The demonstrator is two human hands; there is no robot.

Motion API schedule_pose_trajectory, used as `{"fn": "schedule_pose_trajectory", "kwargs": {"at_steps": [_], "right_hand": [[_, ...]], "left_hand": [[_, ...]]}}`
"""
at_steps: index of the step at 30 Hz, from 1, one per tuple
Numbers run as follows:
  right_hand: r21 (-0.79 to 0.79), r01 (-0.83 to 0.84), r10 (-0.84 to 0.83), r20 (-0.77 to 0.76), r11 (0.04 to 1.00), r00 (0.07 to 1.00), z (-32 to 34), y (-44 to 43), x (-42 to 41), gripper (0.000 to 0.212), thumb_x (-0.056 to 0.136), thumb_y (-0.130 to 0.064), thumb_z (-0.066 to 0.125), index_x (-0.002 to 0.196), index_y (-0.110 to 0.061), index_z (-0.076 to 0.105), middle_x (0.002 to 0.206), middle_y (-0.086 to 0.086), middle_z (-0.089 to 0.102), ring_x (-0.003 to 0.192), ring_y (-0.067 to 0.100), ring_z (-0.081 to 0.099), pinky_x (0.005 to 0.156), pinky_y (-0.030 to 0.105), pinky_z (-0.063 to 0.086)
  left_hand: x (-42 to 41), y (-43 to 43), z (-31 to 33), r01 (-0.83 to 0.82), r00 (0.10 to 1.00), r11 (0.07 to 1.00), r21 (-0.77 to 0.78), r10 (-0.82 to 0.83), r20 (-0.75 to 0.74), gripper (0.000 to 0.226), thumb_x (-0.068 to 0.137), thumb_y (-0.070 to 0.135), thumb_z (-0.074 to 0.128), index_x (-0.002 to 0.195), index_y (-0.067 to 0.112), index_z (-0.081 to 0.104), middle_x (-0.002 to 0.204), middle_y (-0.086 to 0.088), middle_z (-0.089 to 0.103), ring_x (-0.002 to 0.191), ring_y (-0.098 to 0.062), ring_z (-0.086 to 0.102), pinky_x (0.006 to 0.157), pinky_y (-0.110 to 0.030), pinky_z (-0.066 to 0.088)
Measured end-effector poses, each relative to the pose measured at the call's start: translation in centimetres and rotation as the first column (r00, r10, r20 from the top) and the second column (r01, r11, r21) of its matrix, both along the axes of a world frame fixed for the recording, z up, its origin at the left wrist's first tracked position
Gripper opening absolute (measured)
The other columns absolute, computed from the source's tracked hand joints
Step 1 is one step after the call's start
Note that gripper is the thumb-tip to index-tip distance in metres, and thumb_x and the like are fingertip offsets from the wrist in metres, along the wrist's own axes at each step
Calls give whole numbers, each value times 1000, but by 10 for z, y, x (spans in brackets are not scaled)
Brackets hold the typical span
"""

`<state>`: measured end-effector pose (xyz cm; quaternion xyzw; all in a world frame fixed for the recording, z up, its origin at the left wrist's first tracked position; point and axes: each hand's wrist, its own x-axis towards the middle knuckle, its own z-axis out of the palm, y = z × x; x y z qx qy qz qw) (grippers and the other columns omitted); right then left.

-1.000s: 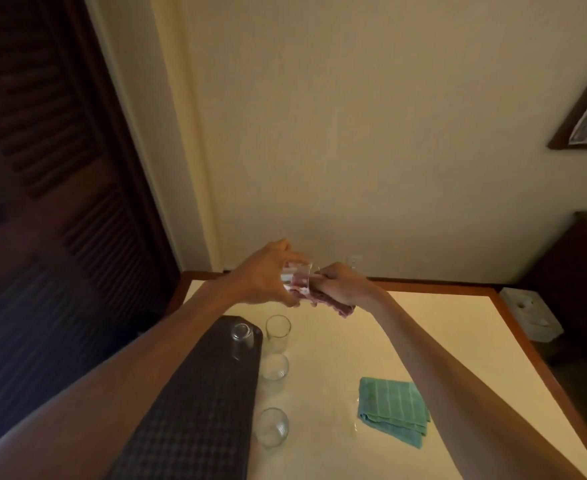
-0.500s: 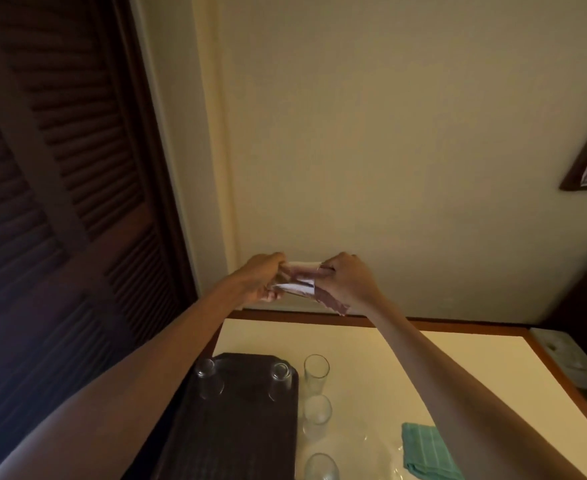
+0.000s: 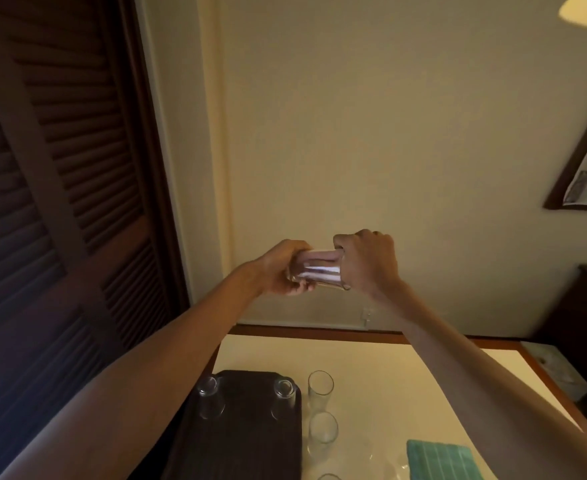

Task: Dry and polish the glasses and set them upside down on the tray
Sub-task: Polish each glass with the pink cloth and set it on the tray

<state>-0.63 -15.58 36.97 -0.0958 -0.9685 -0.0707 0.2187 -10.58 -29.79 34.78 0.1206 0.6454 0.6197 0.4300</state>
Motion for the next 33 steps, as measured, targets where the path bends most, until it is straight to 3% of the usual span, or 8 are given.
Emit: {"fn": "schedule_pose_trajectory", "kwargs": {"at_steps": [5, 10, 12, 15, 18, 25, 29, 33], "right_hand": [[-422, 131, -123, 46, 897, 991, 0, 14, -2, 39, 71, 6, 63, 103, -16, 67, 99, 11, 65, 100, 34, 64, 73, 36, 47], [-952, 302, 86, 297, -52, 951, -16, 10, -5, 41, 97, -44, 55, 75, -11, 62, 53, 2, 59, 34, 8, 48, 32, 15, 31], [-972, 231, 81, 233, 33, 969, -13, 13, -9, 35, 99, -35, 57, 78, -8, 64, 48, 0, 59, 34, 8, 51, 32, 15, 33], [-678, 140, -59, 141, 722, 988, 2, 16, -7, 17, 84, -3, 61, 98, -1, 70, 74, 11, 65, 73, 25, 72, 57, 29, 50], [-233, 43, -47, -10, 971, 999, 15, -1, 5, 19, 67, -3, 61, 72, -21, 60, 79, 8, 61, 89, 35, 65, 68, 33, 43], [-430, 38, -47, -10, 902, 999, 2, 2, -3, 26, 71, 1, 63, 93, -14, 68, 86, 6, 64, 88, 31, 65, 68, 34, 45], [-916, 126, 89, 172, 380, 981, -18, -1, -17, 25, 96, -14, 62, 111, 6, 63, 86, 21, 70, 54, 21, 67, 44, 29, 48], [-705, 89, -28, 97, 704, 995, -1, -8, -14, 10, 83, 9, 52, 82, 3, 60, 65, 11, 63, 71, 35, 69, 59, 39, 53]], "left_hand": [[10, 18, 16, -158, 962, 986, 45, 164, -220, 19, 94, 16, 43, 82, 3, 50, 53, -12, 54, 38, -25, 51, 35, -22, 36], [10, 25, 14, -169, 812, 960, 224, 265, -520, 32, 96, 13, 44, 73, 1, 63, 61, -5, 68, 52, -15, 58, 53, -28, 44], [12, 20, 13, -152, 820, 953, 263, 270, -504, 30, 98, 16, 45, 83, 0, 66, 64, -4, 70, 54, -15, 60, 54, -27, 47], [11, 8, 16, -50, 928, 968, 246, 135, -346, 36, 104, 31, 44, 95, 2, 63, 77, -10, 70, 66, -23, 67, 58, -31, 56], [8, 3, 12, -59, 977, 978, 198, 97, -188, 40, 104, 39, 49, 98, 4, 68, 88, -15, 73, 81, -29, 73, 69, -39, 62], [16, 2, 12, -184, 902, 954, 238, 260, -345, 29, 103, 17, 45, 83, 4, 63, 66, -8, 68, 62, -24, 70, 53, -36, 60], [12, -1, 3, -192, 759, 916, 352, 366, -539, 35, 102, 14, 46, 73, 4, 62, 64, -6, 63, 62, -22, 64, 54, -31, 54], [7, -9, 2, -144, 900, 932, 331, 263, -347, 37, 104, 33, 47, 95, 5, 69, 81, -10, 70, 78, -26, 69, 68, -36, 58]]}}
